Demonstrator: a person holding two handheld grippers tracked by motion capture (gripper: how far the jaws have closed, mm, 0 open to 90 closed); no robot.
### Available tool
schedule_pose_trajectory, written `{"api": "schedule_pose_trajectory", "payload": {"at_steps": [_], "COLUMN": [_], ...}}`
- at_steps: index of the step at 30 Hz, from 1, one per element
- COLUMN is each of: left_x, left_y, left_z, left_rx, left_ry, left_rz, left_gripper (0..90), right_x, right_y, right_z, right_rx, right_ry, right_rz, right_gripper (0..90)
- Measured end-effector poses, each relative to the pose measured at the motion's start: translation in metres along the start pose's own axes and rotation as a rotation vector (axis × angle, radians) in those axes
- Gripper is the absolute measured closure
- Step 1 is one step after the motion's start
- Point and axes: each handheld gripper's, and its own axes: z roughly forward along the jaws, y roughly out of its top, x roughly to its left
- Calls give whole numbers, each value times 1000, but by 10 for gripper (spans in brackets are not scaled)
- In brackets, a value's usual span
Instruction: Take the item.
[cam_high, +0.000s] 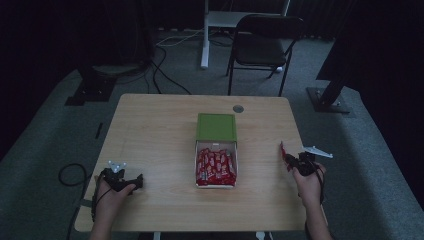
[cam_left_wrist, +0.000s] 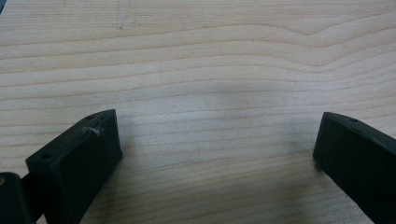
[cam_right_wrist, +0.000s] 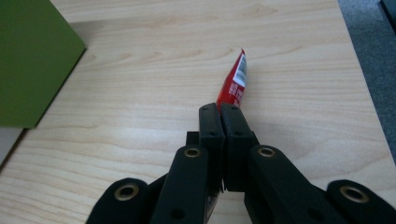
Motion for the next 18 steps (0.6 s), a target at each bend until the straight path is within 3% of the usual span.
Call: {"api": "schedule_pose_trajectory", "payload": {"at_steps": [10, 18], "left_x": [0, 0], "left_y": [0, 0], "left_z": [0, 0], "left_rx": [0, 0], "left_ry": [0, 0], "left_rz": [0, 0], "left_gripper": [16, 16], "right_x": [-11, -16], "right_y": [-12, -12], "right_z": [12, 12], "right_rx": [54, 59], "right_ry": [-33, -42], "right_rz": [24, 32], "right_gripper": [882, 859]}}
